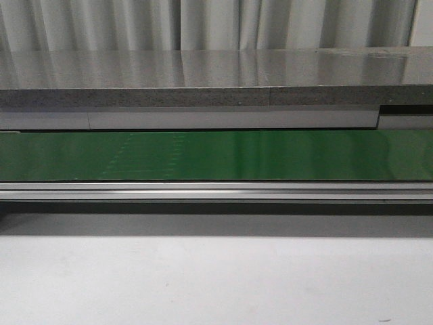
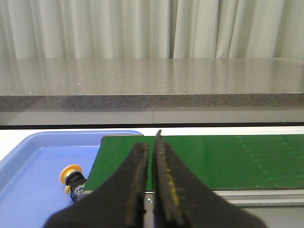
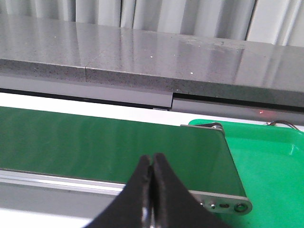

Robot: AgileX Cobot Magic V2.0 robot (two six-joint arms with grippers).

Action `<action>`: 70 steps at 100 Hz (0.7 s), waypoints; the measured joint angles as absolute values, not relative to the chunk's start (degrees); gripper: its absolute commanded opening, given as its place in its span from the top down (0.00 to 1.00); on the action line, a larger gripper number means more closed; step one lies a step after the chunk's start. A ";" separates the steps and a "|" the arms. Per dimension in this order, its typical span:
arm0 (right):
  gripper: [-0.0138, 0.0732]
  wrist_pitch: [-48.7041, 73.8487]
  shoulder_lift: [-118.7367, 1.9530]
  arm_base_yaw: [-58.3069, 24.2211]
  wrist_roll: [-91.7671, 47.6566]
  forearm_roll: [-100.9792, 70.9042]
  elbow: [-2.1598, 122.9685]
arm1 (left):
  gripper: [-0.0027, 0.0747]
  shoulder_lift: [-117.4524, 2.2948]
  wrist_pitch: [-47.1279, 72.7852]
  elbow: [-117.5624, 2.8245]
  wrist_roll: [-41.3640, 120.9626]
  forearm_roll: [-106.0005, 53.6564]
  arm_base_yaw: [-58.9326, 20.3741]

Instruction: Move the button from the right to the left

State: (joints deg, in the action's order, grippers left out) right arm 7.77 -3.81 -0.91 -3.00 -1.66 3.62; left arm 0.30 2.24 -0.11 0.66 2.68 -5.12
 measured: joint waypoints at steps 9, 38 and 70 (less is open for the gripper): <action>0.92 7.69 -1.14 -0.91 -2.75 -1.42 1.29 | 0.96 0.30 2.24 -0.11 0.66 2.68 -5.12; 0.92 6.95 0.48 -0.91 -2.11 -1.30 -1.63 | 0.96 0.30 2.10 -0.11 0.66 2.68 -5.02; 0.92 6.95 0.48 -0.91 -1.20 -0.83 -1.66 | 0.96 0.30 2.10 -0.11 0.66 2.68 -5.02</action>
